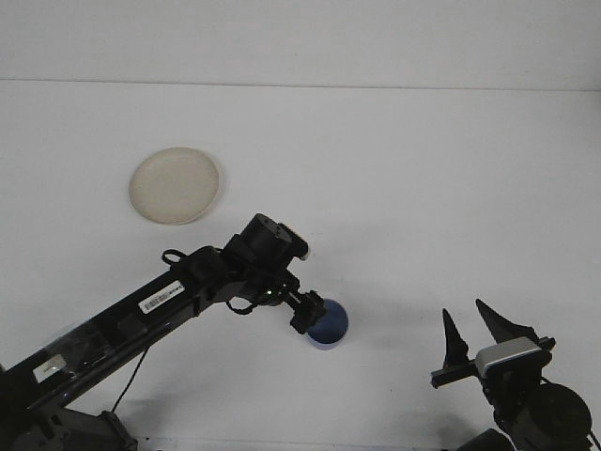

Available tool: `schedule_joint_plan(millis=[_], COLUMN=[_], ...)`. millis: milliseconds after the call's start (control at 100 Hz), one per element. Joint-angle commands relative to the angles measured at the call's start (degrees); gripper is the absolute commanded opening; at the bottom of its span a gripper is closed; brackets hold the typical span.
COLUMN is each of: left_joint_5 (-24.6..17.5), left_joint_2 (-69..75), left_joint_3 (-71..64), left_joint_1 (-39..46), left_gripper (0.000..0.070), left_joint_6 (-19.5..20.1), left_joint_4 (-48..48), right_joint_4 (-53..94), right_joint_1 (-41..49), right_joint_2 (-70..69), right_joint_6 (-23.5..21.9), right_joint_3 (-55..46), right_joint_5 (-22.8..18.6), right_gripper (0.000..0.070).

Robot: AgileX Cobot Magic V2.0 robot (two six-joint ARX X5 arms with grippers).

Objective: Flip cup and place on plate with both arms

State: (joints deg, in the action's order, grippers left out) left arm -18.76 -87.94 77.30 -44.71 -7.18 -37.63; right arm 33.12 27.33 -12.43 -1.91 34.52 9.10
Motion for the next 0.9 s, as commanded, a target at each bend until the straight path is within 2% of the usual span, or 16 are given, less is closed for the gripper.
schedule_joint_plan(millis=[0, 290, 510, 550, 620, 680, 740, 800, 890], left_joint_5=[0.15, 4.48, 5.46, 5.62, 5.73, 5.77, 5.79, 6.8, 10.88], left_joint_2=[-1.95, -5.07, -7.61, -7.98, -8.68, -8.9, -9.03, -9.03, -9.03], left_joint_3=[1.42, 1.42, 1.42, 1.42, 1.42, 1.42, 1.42, 1.42, 1.53], left_joint_1=[-1.27, -4.57, -5.38, -5.57, -5.9, -5.95, -5.95, -5.95, -5.92], left_gripper=[0.0519, 0.0515, 0.0483, 0.0434, 0.0293, 0.0127, 0.0, 0.0013, 0.0013], left_joint_6=[0.96, 1.77, 1.77, 1.79, 1.79, 1.79, 1.79, 1.77, 1.79], left_joint_4=[-0.07, 0.15, 0.11, 0.04, 0.09, 0.13, 0.28, 0.35, 0.24], right_joint_4=[-0.72, -0.72, -0.72, -0.7, -0.7, -0.7, -0.7, -0.7, -0.7], right_joint_1=[0.31, 0.31, 0.31, 0.31, 0.31, 0.31, 0.31, 0.31, 0.31], right_joint_2=[0.07, 0.07, 0.07, 0.07, 0.07, 0.07, 0.07, 0.07, 0.07], right_joint_6=[0.28, 0.26, 0.26, 0.26, 0.26, 0.26, 0.26, 0.26, 0.26], right_joint_3=[0.26, 0.26, 0.26, 0.26, 0.26, 0.26, 0.26, 0.26, 0.26], right_joint_5=[-0.02, -0.02, -0.02, -0.02, -0.02, -0.02, -0.02, -0.02, -0.02], right_gripper=[0.0358, 0.0358, 0.0358, 0.0358, 0.0358, 0.0358, 0.0358, 0.0358, 0.0358])
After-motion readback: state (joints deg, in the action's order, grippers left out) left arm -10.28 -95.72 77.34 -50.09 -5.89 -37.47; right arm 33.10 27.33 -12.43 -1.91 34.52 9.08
